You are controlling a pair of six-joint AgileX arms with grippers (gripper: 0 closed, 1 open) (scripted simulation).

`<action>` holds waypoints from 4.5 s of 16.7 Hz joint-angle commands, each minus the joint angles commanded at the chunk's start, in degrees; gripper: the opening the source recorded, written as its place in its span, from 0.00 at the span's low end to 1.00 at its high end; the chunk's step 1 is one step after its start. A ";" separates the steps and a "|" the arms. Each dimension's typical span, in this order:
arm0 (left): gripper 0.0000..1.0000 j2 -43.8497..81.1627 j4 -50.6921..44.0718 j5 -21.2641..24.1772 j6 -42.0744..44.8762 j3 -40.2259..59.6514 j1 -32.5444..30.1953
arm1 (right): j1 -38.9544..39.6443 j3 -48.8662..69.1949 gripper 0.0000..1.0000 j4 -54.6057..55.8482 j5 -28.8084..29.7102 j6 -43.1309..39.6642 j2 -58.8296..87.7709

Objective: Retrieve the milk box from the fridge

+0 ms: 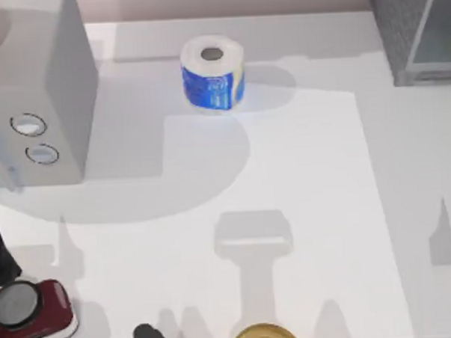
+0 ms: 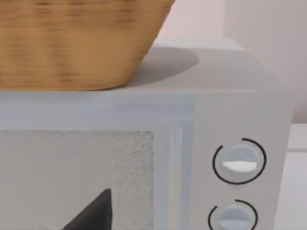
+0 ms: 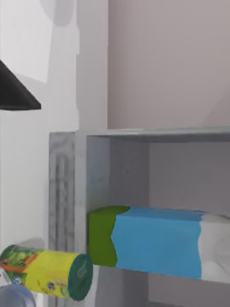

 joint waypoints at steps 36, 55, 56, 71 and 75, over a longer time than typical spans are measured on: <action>1.00 0.00 0.00 0.00 0.00 0.00 0.00 | -30.25 10.33 1.00 92.63 -29.45 1.00 102.52; 1.00 0.00 0.00 0.00 0.00 0.00 0.00 | -13.04 56.98 1.00 41.25 -15.10 -1.22 100.86; 1.00 0.00 0.00 0.00 0.00 0.00 0.00 | -12.61 58.49 1.00 38.09 -13.59 -1.52 103.41; 1.00 0.00 0.00 0.00 0.00 0.00 0.00 | -10.34 68.31 1.00 29.04 -8.31 -2.03 114.54; 1.00 0.00 0.00 0.00 0.00 0.00 0.00 | -10.03 74.57 1.00 28.89 -7.90 -1.94 120.82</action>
